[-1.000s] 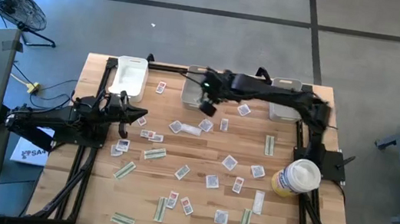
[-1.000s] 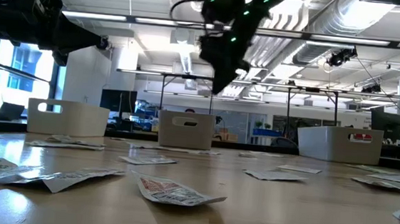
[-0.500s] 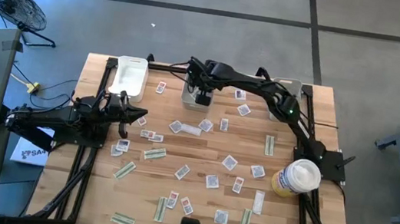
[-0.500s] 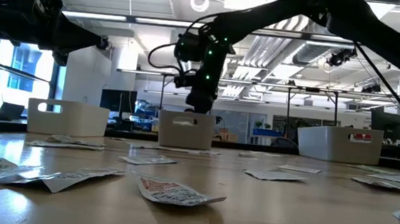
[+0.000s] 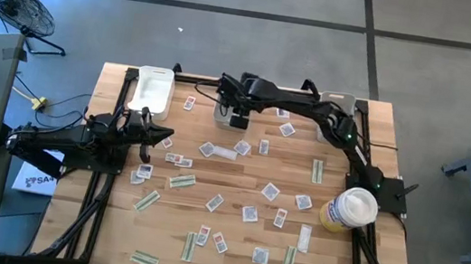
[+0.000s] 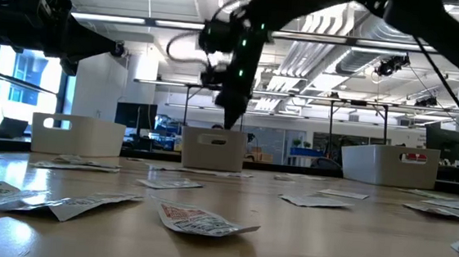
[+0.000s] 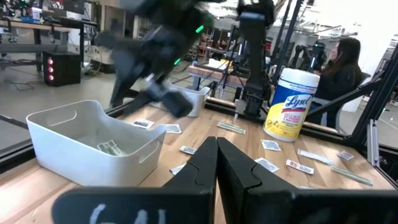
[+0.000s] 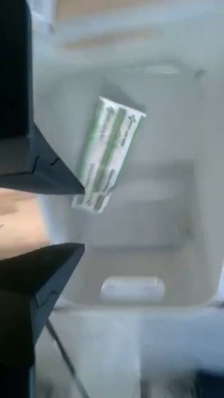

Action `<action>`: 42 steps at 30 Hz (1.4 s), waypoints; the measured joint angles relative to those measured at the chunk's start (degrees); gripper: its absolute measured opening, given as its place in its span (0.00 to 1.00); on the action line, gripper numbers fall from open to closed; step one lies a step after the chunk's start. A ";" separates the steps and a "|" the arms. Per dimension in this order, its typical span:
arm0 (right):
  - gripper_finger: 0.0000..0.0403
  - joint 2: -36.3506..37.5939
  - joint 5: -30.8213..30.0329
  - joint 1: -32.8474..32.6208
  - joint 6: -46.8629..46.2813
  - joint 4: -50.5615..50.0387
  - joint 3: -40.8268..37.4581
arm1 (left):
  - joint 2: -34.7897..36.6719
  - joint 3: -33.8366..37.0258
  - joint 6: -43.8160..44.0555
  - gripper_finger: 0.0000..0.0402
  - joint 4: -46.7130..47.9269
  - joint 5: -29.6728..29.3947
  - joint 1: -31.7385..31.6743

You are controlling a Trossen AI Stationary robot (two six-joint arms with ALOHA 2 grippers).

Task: Pick & Place First Aid Supplies
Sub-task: Put the green pad into the left gray bin

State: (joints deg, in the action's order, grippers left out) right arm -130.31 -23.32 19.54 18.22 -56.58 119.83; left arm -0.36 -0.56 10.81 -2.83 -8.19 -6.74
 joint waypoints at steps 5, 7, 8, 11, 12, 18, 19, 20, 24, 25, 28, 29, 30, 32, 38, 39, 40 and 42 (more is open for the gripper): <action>0.39 4.96 4.02 -5.66 -6.87 -2.50 0.12 | -0.01 -0.02 0.00 0.00 0.00 0.01 -0.01; 0.40 5.61 8.04 -8.33 -9.57 -2.53 0.22 | -0.02 -0.02 0.00 0.00 0.00 0.00 -0.02; 0.40 5.59 9.01 -9.84 -10.53 -2.53 0.20 | 0.00 0.00 0.00 0.00 0.00 0.00 -0.01; 0.39 4.84 8.90 -14.05 -13.69 1.22 -1.66 | 0.00 0.00 0.00 0.00 0.00 0.00 -0.02; 0.38 4.73 9.06 -15.23 -14.89 3.84 -3.19 | -0.01 -0.01 -0.02 0.00 0.00 0.02 -0.02; 0.34 4.56 9.61 -19.28 -19.73 23.04 -16.64 | 0.00 -0.01 0.00 0.00 0.07 0.00 -0.02; 0.34 4.56 8.22 -19.35 -20.88 25.66 -18.64 | 0.00 0.00 0.00 0.00 0.07 0.01 0.00; 0.33 4.56 6.82 -19.28 -21.22 28.44 -20.62 | 0.00 -0.01 -0.01 0.00 0.07 0.02 0.00; 0.32 4.53 4.75 -18.24 -22.18 33.10 -26.62 | 0.00 0.00 -0.01 0.00 0.13 0.02 0.00; 0.32 4.52 6.13 -17.82 -22.55 34.10 -27.68 | 0.00 -0.02 0.00 0.00 0.15 0.02 -0.02; 0.31 4.54 10.66 -16.74 -22.74 40.85 -31.43 | 0.00 -0.01 0.00 0.00 0.15 0.02 -0.01; 0.30 4.54 10.83 -16.46 -22.68 42.39 -32.75 | 0.00 -0.02 0.00 0.00 0.17 0.01 0.00; 0.30 4.54 10.83 -16.16 -22.66 43.50 -34.10 | 0.00 -0.01 0.00 0.00 0.17 0.01 -0.01; 0.29 4.52 10.67 -15.71 -22.87 44.62 -35.38 | 0.00 -0.02 0.00 0.00 0.17 0.02 0.00; 0.26 4.69 15.23 -15.42 -22.86 43.72 -35.85 | 0.00 0.00 0.00 0.00 0.19 0.02 0.00; 0.25 4.69 16.24 -15.55 -22.49 42.42 -35.28 | 0.00 -0.02 0.00 0.00 0.18 0.01 -0.01; 0.25 4.69 17.44 -15.74 -22.12 40.64 -34.66 | 0.00 -0.01 0.00 0.00 0.19 0.01 -0.02; 0.24 4.69 20.46 -16.11 -22.02 37.48 -33.49 | 0.00 -0.02 0.00 0.00 0.25 0.02 0.00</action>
State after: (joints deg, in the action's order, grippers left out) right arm -125.62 -2.86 3.43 -3.80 -19.10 86.34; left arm -0.36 -0.58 10.81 -2.58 -8.17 -6.74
